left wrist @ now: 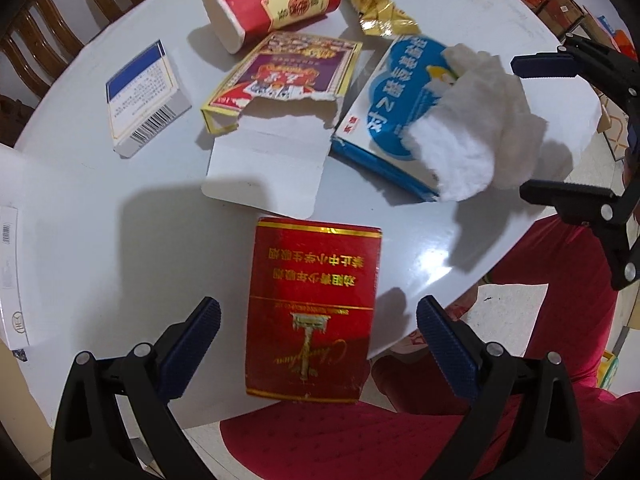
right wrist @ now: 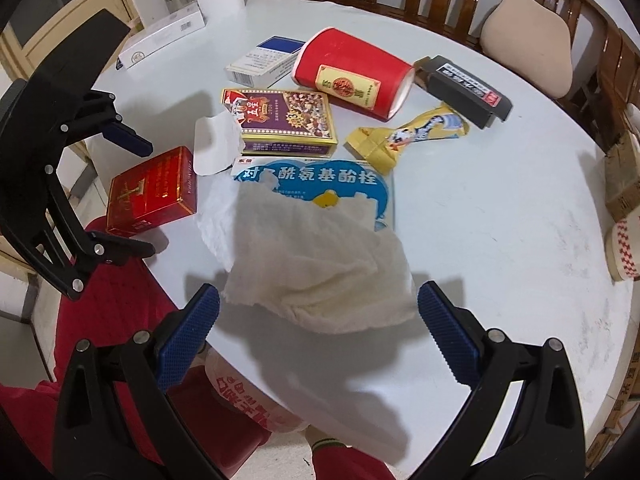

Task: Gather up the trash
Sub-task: 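Move both tools toward the tissue and red cigarette pack, then grasp the crumpled tissue with the right tool while the left tool grasps the red cigarette pack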

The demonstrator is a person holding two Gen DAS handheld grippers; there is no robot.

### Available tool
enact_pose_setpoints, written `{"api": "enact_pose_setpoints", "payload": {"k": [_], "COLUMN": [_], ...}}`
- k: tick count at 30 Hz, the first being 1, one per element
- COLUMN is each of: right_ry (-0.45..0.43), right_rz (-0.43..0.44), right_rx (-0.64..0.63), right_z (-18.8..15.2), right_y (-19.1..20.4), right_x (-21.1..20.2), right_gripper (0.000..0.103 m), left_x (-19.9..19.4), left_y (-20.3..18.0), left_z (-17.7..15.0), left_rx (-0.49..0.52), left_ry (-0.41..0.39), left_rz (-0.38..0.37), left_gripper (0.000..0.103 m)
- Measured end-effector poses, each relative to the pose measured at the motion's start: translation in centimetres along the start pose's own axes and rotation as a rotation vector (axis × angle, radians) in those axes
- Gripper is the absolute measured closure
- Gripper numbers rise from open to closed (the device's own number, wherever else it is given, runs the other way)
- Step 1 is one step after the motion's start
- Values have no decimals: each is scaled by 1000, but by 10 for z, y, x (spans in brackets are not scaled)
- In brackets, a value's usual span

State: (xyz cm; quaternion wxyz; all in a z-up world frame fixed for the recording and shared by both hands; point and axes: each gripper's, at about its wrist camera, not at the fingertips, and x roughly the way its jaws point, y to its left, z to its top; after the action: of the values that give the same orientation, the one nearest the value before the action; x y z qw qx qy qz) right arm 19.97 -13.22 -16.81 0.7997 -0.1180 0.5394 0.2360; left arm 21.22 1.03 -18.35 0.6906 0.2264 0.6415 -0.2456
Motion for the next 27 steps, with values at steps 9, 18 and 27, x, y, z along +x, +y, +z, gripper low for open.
{"api": "enact_pose_setpoints", "payload": {"k": [9,18,27], "right_ry": [-6,-7,-26], "right_rz": [-17,-23,-47], "right_rx": [-15,-7,15], "right_z": [0,-1,-4], "right_y": [3,6,9], "right_x": [16,17,4], "right_gripper": [16,60,74], "left_x": [11,-2,-14], "left_y": [5,14,24], "left_z": [-5,-3,3], "left_rx": [8,-2,-56], "left_ry": [-22,-46,-46], "left_rz": [-7,-4,-38], "left_gripper": [8,29,49]}}
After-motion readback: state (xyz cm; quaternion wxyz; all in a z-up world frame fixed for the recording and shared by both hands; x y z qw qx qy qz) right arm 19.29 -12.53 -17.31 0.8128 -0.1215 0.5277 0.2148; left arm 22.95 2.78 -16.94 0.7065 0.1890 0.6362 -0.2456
